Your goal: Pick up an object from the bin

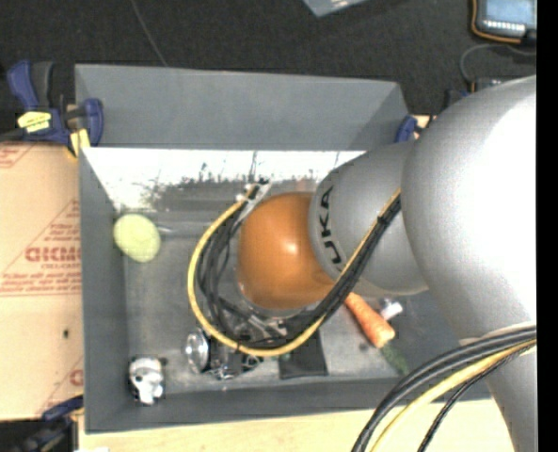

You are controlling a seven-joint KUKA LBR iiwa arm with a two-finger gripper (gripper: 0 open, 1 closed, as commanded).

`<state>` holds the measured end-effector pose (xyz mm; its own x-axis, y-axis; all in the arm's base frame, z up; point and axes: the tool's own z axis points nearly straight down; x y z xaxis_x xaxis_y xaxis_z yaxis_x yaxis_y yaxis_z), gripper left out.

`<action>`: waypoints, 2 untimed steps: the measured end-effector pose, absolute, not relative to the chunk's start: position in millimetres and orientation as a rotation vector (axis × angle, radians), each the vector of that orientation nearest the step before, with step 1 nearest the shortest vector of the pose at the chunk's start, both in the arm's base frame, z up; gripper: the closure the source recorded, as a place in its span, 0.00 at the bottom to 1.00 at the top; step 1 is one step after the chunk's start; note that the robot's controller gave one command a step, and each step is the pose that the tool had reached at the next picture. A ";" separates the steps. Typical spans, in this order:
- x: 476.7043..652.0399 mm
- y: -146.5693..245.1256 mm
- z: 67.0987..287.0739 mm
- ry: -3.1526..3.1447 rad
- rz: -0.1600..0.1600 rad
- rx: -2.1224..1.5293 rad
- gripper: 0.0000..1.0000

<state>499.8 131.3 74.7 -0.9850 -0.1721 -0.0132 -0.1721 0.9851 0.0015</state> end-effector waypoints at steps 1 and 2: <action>499.9 131.2 74.8 3.117 0.004 -0.268 1.00; 500.0 131.2 74.8 3.117 0.004 -0.266 1.00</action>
Offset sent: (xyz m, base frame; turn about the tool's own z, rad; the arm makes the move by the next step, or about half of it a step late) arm 0.0000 0.0000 0.0000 0.0000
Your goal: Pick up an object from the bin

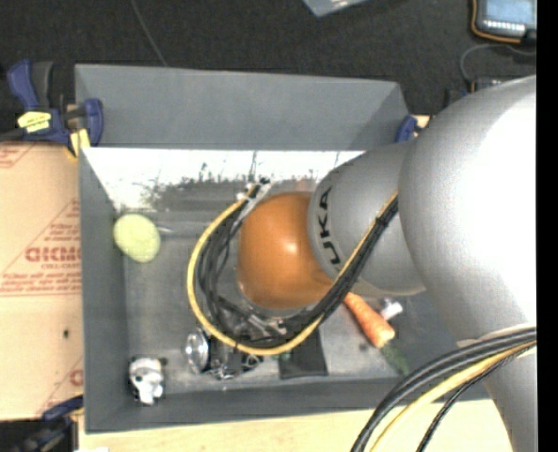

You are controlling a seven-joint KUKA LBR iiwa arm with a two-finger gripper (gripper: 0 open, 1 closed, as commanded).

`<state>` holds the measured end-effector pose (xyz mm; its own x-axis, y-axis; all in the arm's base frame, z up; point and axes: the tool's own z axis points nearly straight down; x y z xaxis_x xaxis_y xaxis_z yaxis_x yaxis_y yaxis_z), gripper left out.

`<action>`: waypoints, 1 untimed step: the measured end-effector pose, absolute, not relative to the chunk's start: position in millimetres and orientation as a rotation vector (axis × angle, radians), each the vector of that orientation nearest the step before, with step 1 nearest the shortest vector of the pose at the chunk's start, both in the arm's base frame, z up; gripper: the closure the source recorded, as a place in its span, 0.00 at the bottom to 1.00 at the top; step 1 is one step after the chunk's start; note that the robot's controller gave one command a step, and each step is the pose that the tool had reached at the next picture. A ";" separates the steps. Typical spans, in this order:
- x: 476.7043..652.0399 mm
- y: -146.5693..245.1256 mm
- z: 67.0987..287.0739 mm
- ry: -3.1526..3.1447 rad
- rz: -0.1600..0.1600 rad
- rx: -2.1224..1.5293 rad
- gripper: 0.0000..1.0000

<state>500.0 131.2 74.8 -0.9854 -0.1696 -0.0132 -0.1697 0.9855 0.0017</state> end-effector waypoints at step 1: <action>500.0 131.2 74.8 3.117 0.005 -0.266 1.00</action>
Offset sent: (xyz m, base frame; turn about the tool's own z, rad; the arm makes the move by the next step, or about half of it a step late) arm 0.0000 0.0000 0.0000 0.0000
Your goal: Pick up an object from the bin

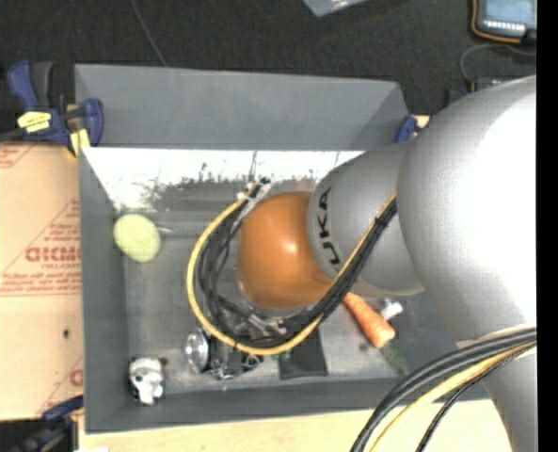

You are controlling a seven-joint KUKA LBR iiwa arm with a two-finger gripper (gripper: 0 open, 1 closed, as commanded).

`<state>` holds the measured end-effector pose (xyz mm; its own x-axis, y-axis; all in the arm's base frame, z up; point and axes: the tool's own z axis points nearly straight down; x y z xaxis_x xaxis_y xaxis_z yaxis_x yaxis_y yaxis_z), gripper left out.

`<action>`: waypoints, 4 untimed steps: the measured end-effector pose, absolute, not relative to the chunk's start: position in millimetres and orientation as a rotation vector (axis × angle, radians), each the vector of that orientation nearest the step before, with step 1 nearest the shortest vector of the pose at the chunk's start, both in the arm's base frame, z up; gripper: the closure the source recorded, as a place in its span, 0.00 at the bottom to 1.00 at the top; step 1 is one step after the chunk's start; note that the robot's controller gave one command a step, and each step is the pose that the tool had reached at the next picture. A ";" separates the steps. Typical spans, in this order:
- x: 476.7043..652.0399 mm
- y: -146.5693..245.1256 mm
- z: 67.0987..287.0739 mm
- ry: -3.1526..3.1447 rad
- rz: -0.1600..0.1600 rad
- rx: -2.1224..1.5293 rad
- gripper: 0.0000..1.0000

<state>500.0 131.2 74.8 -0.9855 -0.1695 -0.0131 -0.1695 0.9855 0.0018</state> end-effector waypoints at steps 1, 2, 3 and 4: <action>500.0 131.2 74.8 3.118 0.005 -0.265 1.00; 500.1 131.2 74.8 3.118 0.005 -0.263 1.00; 500.1 131.3 74.7 3.118 0.005 -0.262 1.00; 500.1 131.3 74.7 3.118 0.005 -0.260 1.00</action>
Offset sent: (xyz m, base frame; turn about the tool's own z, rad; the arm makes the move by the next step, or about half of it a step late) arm 0.0000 0.0000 0.0000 0.0000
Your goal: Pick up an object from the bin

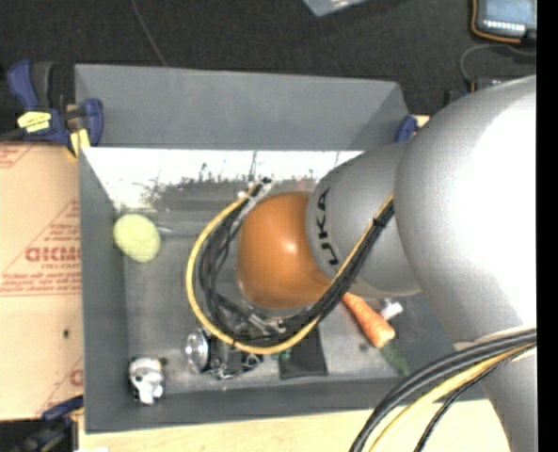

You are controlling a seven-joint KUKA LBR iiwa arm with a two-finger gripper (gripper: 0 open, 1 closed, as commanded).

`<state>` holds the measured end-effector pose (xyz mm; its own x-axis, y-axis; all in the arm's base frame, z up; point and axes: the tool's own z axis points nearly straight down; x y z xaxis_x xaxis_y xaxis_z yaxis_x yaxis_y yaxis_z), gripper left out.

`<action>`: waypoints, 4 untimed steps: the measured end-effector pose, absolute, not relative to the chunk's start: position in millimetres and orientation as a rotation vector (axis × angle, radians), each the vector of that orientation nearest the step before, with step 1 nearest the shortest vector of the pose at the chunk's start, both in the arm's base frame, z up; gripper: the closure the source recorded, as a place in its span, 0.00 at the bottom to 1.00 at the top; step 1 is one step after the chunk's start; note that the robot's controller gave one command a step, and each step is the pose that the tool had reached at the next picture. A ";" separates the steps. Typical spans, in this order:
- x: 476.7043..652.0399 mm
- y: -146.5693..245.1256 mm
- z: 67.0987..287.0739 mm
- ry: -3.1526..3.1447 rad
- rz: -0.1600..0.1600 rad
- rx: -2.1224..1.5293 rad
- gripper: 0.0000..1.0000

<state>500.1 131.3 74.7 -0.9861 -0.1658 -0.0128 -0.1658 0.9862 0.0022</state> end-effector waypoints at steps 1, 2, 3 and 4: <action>500.1 131.3 74.7 3.118 0.005 -0.259 1.00; 500.1 131.2 74.7 3.118 0.005 -0.259 1.00; 500.2 131.2 74.7 3.118 0.005 -0.258 1.00; 500.3 131.1 74.8 3.118 0.005 -0.257 1.00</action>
Offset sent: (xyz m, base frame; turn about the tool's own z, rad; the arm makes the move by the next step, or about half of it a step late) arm 0.0000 0.0000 0.0000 0.0000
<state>500.3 131.1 74.8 -0.9864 -0.1636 -0.0132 -0.1637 0.9865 0.0019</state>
